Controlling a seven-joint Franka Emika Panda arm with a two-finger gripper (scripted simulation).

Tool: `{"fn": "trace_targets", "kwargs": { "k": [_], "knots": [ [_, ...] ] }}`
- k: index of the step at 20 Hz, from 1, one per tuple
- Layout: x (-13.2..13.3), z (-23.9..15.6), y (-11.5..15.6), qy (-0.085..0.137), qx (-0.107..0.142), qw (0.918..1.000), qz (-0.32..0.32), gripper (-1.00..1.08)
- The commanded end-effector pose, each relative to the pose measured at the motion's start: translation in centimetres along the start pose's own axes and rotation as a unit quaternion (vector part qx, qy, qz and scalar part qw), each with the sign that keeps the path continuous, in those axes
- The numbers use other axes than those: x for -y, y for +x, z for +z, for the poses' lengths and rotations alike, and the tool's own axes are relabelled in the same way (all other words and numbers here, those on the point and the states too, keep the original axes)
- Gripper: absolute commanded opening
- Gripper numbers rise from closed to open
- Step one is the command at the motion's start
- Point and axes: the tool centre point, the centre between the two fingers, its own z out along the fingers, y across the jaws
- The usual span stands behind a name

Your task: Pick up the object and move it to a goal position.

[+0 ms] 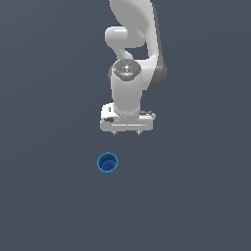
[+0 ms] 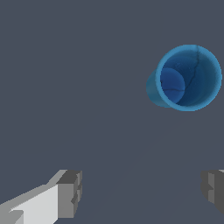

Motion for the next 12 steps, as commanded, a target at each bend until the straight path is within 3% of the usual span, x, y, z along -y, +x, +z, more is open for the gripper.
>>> {"fn": "trace_targets", "kwargs": {
  "k": [1,12],
  "knots": [
    [0.0,0.0,0.0,0.0,0.0,1.0,0.0,0.28],
    [1.1,-0.9,0.5,0.006,-0.008,0.9999,0.007,0.28]
  ]
}}
